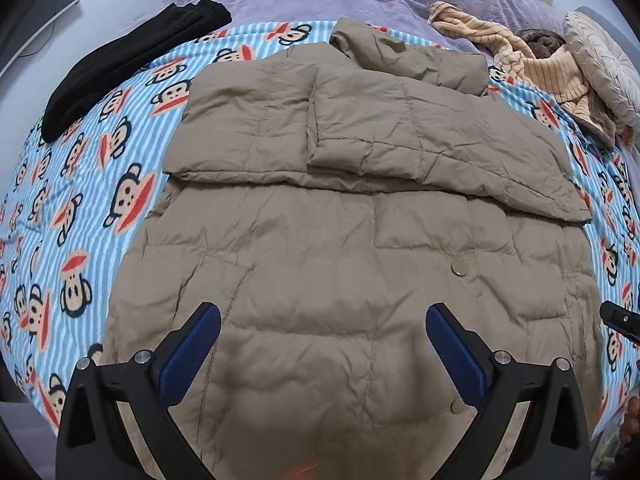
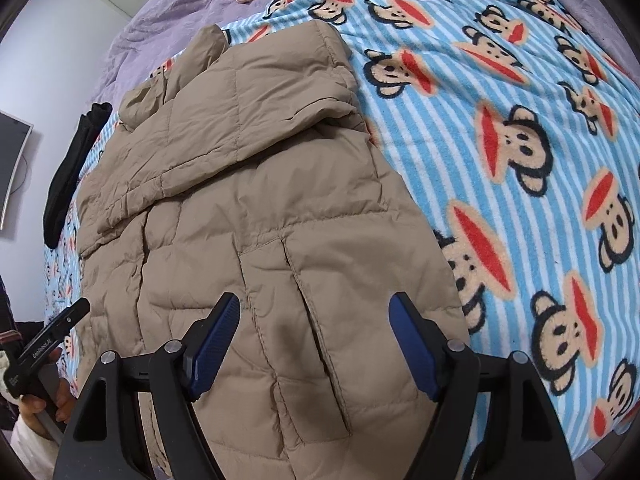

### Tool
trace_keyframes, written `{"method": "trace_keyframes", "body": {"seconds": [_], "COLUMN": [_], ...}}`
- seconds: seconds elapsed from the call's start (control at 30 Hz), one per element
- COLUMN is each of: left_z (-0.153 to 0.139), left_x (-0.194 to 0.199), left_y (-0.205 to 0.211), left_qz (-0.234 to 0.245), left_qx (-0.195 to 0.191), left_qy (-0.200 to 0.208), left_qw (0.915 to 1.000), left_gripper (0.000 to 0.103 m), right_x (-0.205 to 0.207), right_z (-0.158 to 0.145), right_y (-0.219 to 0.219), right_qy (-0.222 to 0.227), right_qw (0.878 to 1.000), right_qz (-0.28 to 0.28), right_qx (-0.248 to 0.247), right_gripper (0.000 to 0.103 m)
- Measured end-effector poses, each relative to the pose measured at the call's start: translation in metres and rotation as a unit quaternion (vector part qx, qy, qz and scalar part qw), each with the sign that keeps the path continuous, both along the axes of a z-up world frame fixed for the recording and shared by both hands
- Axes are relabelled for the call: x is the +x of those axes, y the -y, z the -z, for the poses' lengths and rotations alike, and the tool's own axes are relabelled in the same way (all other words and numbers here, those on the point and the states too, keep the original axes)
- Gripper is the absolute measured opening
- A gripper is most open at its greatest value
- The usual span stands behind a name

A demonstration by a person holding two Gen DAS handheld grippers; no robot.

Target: Fold large clothes

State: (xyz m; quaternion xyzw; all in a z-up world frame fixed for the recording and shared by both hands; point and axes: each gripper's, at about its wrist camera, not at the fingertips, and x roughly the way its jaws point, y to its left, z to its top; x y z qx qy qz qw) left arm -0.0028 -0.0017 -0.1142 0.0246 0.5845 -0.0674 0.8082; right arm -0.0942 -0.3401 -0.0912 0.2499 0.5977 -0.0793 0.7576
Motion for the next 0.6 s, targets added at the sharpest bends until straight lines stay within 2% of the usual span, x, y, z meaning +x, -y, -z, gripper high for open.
{"method": "trace_keyframes", "body": {"seconds": [0.3,0.37,0.6], "left_z": [-0.003,-0.002,-0.005], "left_x": [-0.032,-0.039,-0.06], "left_y": [-0.013,-0.02,-0.048], "left_qz": [-0.009,-0.012,-0.011], "left_qx": [0.006,0.007,0.008], "left_qy": [-0.04,-0.047,-0.056], "left_qw": [0.9991,0.9988,0.9984], "left_gripper": [0.103,0.103,0.103], "right_x": [-0.021,-0.025,-0.044], "right_z": [-0.005,-0.004,-0.005], "right_y": [-0.024,-0.032,-0.055], "right_qy": [-0.012,-0.015,-0.02], "right_qw": [0.999,0.999,0.997], "right_qz": [-0.002,0.001,0.03], "right_qx": [0.038,0.044,0.075], "right_gripper": [0.082,0.102,0.103]}}
